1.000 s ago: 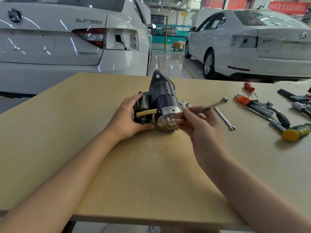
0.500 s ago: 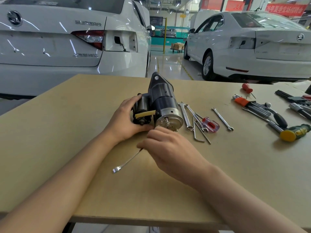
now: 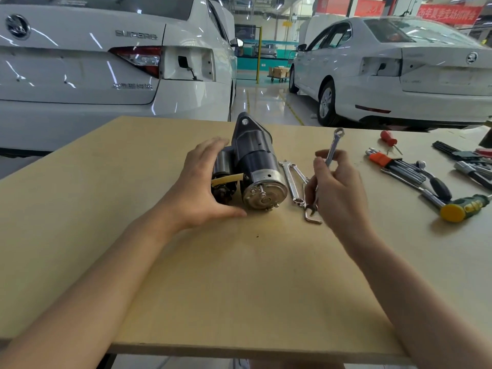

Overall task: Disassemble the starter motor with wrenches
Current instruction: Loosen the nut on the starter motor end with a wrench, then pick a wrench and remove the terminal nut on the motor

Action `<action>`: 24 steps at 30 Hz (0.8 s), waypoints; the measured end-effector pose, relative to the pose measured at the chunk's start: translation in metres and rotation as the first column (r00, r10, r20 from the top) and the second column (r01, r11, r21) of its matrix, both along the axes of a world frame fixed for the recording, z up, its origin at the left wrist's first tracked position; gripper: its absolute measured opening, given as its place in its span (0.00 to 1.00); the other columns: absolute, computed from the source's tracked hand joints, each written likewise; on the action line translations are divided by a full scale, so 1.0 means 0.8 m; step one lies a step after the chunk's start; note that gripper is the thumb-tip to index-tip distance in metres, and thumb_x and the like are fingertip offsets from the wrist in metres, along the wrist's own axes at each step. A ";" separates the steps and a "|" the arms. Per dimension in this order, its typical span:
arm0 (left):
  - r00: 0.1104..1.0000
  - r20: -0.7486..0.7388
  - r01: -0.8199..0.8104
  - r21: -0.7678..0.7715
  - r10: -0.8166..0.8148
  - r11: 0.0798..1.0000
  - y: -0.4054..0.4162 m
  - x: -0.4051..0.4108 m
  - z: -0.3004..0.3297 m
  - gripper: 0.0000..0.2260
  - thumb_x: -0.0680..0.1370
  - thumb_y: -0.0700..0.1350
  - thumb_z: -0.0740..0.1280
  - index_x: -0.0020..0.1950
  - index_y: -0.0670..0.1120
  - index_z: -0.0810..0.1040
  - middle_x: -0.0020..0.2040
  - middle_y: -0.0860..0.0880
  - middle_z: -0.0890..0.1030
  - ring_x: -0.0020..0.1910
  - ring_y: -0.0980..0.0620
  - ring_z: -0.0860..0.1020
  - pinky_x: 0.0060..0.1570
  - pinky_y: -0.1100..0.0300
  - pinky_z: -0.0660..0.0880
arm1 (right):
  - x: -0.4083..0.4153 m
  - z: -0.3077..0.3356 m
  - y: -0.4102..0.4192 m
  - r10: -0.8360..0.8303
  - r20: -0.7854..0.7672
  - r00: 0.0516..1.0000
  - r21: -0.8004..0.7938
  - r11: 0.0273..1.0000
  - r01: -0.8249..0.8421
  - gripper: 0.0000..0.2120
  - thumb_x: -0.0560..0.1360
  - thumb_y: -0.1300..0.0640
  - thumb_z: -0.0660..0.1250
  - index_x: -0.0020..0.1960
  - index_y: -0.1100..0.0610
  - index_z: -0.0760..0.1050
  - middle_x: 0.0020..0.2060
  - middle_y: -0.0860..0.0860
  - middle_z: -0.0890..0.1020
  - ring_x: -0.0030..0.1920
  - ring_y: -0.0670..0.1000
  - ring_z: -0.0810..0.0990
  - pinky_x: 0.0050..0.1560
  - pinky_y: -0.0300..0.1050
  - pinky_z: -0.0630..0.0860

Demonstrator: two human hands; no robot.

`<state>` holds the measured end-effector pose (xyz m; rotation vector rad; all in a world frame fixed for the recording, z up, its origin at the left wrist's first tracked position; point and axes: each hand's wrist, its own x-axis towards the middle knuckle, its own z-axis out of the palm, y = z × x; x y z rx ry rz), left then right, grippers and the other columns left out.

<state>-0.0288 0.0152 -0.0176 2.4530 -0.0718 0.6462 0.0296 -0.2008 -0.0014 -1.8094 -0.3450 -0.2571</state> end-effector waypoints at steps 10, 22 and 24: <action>0.987 0.096 -0.129 -0.041 0.132 0.991 -0.065 -0.018 0.002 0.20 0.61 0.65 0.75 0.28 0.50 0.75 0.22 0.58 0.71 0.24 0.59 0.69 0.29 0.64 0.64 | 0.029 -0.004 -0.037 -0.115 0.088 0.989 -0.697 0.702 0.144 0.11 0.78 0.57 0.63 0.51 0.63 0.81 0.42 0.62 0.81 0.39 0.65 0.78 0.40 0.53 0.75; 0.989 0.050 -0.117 -0.269 0.136 0.956 -0.084 -0.015 -0.004 0.14 0.74 0.52 0.73 0.30 0.49 0.81 0.22 0.57 0.77 0.22 0.59 0.73 0.29 0.64 0.73 | 0.034 -0.022 -0.037 -0.080 0.129 0.988 -0.738 0.658 0.149 0.14 0.71 0.63 0.65 0.56 0.57 0.76 0.35 0.50 0.71 0.42 0.57 0.73 0.36 0.46 0.68; 0.997 0.004 -0.077 -0.301 0.082 0.950 -0.086 -0.016 -0.003 0.15 0.77 0.49 0.70 0.31 0.46 0.82 0.23 0.53 0.78 0.19 0.60 0.72 0.27 0.71 0.69 | 0.034 -0.023 -0.037 -0.075 0.125 0.989 -0.738 0.659 0.143 0.13 0.72 0.62 0.65 0.56 0.58 0.76 0.36 0.51 0.73 0.43 0.58 0.75 0.38 0.47 0.71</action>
